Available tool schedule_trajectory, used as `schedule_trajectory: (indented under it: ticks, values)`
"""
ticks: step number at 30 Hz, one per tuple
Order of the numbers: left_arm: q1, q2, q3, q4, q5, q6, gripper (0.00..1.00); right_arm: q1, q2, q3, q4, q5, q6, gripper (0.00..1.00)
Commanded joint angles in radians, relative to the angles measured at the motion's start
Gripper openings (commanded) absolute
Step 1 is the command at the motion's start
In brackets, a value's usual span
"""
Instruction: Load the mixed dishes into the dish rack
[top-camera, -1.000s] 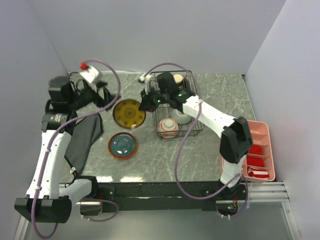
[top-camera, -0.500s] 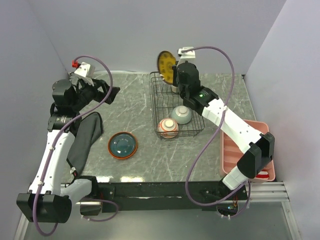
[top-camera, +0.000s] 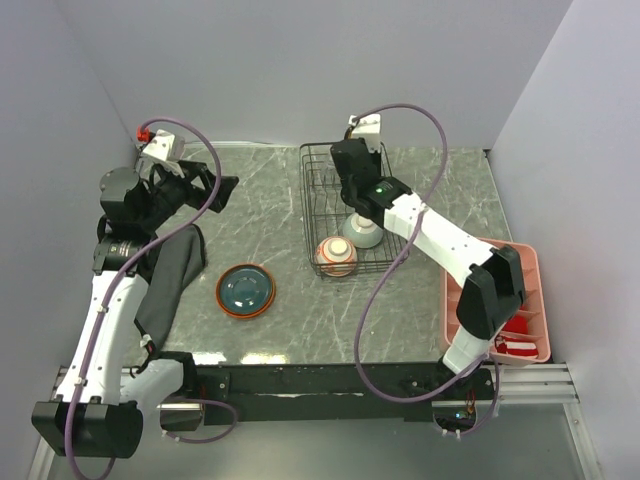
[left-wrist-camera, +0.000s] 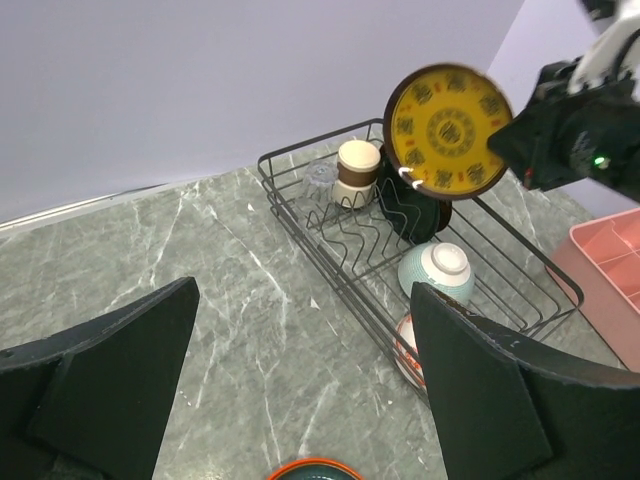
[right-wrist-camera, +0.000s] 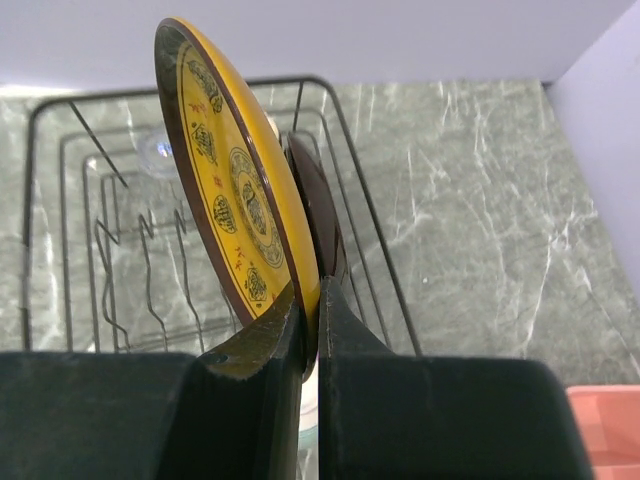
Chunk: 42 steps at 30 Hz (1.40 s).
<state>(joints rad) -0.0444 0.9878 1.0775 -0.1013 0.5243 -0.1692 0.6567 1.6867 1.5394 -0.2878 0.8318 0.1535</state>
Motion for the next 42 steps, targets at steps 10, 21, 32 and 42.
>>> schedule_trajectory:
  ticks: [10, 21, 32, 42]
  values:
    - [0.02, -0.044, -0.022, 0.0, -0.004, 0.026, 0.93, -0.005, 0.097, 0.077, -0.062, 0.064, 0.093, 0.0]
    - [0.031, -0.063, -0.034, -0.061, 0.005, 0.088, 0.95, -0.014, 0.217, 0.156, -0.077, 0.139, 0.129, 0.0]
    - [0.032, -0.075, -0.048, -0.097, 0.005, 0.105, 0.96, -0.026, 0.287, 0.168, -0.133, 0.156, 0.181, 0.0]
    - [0.032, -0.048, -0.119, -0.15, 0.025, 0.137, 0.99, -0.025, 0.298, 0.154, -0.097, 0.017, 0.124, 0.34]
